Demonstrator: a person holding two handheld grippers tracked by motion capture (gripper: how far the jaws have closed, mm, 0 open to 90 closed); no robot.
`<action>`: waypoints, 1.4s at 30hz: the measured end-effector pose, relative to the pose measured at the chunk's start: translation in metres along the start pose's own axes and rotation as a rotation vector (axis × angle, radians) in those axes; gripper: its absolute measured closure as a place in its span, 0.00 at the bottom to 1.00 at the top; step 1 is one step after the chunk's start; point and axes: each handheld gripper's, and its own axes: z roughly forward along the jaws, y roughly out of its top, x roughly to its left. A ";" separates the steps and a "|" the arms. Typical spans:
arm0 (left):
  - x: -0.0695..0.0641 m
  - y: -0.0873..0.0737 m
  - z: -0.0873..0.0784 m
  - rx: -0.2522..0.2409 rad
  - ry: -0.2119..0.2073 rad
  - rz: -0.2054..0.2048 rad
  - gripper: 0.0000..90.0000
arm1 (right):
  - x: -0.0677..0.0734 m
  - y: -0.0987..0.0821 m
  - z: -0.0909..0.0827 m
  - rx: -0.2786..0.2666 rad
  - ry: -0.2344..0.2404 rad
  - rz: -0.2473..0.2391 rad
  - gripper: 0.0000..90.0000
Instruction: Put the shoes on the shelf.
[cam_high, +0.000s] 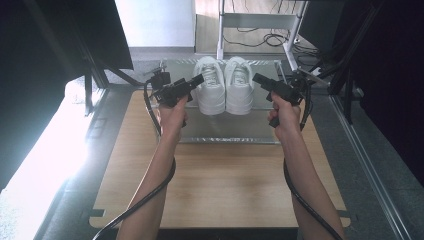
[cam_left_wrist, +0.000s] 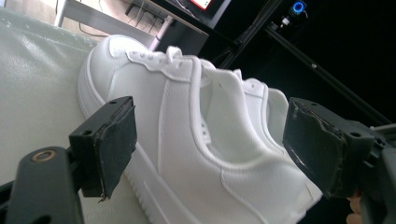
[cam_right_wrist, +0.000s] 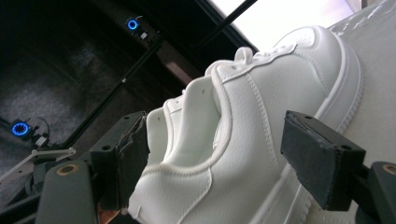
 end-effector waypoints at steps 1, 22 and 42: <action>0.000 -0.002 -0.002 -0.002 -0.008 0.000 0.19 | 0.000 -0.001 -0.001 0.002 0.003 0.002 0.26; 0.005 -0.059 -0.041 0.010 -0.043 0.084 0.19 | -0.007 -0.055 -0.039 0.084 0.061 -0.131 0.26; 0.024 -0.140 -0.091 0.101 0.059 0.254 0.16 | -0.030 -0.124 -0.078 0.234 -0.014 -0.382 0.23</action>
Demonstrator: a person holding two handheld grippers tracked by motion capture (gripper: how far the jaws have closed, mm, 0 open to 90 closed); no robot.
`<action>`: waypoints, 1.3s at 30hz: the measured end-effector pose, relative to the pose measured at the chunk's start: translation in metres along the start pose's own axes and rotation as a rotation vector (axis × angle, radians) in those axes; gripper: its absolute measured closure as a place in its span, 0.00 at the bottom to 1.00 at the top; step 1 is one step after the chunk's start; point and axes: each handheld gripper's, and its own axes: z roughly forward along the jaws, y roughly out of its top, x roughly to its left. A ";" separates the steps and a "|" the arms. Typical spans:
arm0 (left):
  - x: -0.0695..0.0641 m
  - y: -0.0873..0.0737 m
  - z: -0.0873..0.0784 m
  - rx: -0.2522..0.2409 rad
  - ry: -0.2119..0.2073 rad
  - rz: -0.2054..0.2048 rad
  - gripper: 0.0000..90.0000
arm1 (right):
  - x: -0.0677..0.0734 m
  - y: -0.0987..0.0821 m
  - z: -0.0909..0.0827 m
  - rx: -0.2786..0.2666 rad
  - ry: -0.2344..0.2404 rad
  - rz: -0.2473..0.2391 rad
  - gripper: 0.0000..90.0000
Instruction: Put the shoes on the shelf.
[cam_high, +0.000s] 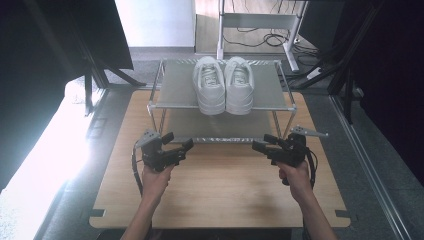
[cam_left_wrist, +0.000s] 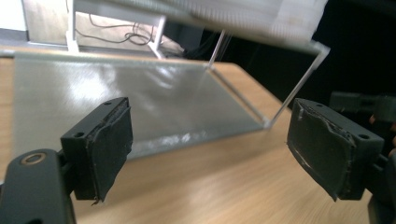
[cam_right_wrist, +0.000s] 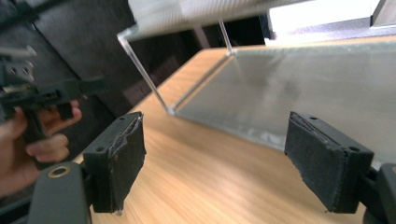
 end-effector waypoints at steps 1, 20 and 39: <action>0.000 -0.003 -0.001 0.007 0.003 0.006 0.16 | 0.000 -0.004 -0.001 0.014 -0.012 -0.014 0.22; 0.003 -0.082 -0.009 0.220 0.126 0.141 0.00 | -0.015 -0.066 -0.023 0.196 -0.163 -0.130 0.08; 0.004 -0.118 0.012 0.495 0.236 0.222 0.00 | -0.030 -0.123 -0.009 0.409 -0.352 -0.296 0.00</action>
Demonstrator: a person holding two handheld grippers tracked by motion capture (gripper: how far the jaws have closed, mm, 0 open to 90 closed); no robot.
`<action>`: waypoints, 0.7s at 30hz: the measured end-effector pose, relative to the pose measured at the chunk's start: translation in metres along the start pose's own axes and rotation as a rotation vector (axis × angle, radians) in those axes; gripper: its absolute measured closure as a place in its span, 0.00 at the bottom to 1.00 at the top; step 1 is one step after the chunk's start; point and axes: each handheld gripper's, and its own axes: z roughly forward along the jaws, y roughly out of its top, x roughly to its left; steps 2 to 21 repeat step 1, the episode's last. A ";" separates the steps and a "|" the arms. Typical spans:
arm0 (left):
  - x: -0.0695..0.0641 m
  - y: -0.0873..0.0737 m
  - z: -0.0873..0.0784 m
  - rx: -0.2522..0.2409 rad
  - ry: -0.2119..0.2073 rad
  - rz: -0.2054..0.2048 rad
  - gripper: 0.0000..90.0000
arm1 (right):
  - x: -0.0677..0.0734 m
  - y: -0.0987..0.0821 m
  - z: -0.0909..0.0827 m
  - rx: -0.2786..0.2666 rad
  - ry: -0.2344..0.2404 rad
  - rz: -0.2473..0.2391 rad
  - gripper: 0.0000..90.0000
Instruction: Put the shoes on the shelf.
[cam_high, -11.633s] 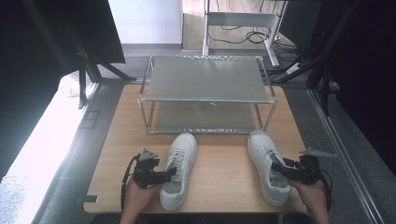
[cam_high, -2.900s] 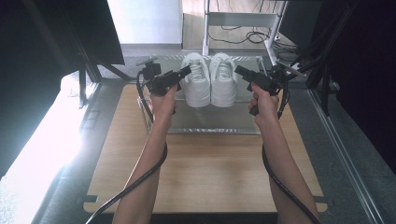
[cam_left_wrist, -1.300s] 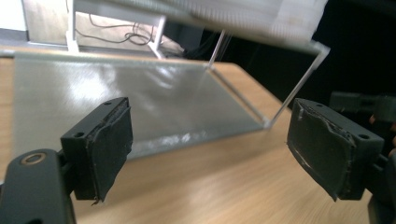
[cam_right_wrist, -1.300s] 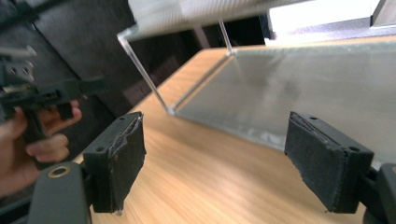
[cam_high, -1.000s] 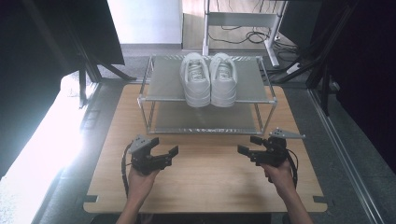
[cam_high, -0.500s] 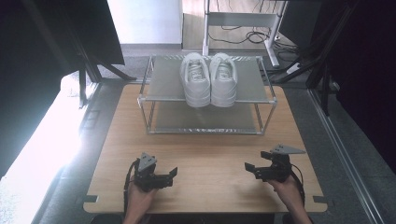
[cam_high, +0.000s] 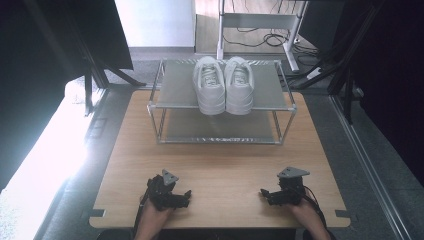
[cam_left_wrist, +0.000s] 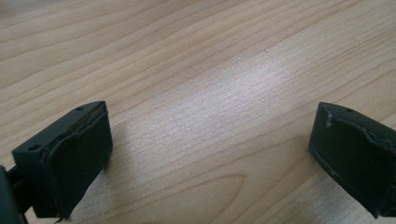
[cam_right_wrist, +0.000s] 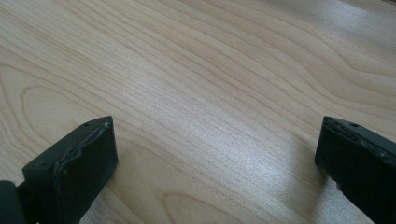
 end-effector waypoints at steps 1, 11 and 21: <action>0.000 0.000 0.000 0.000 0.000 0.000 0.00 | -0.001 0.000 0.000 -0.001 0.005 -0.002 0.00; 0.000 0.000 0.000 0.000 0.000 0.000 0.00 | -0.001 0.000 0.000 -0.001 0.005 -0.002 0.00; 0.000 0.000 0.000 0.000 0.000 0.000 0.00 | -0.001 0.000 0.000 -0.001 0.005 -0.002 0.00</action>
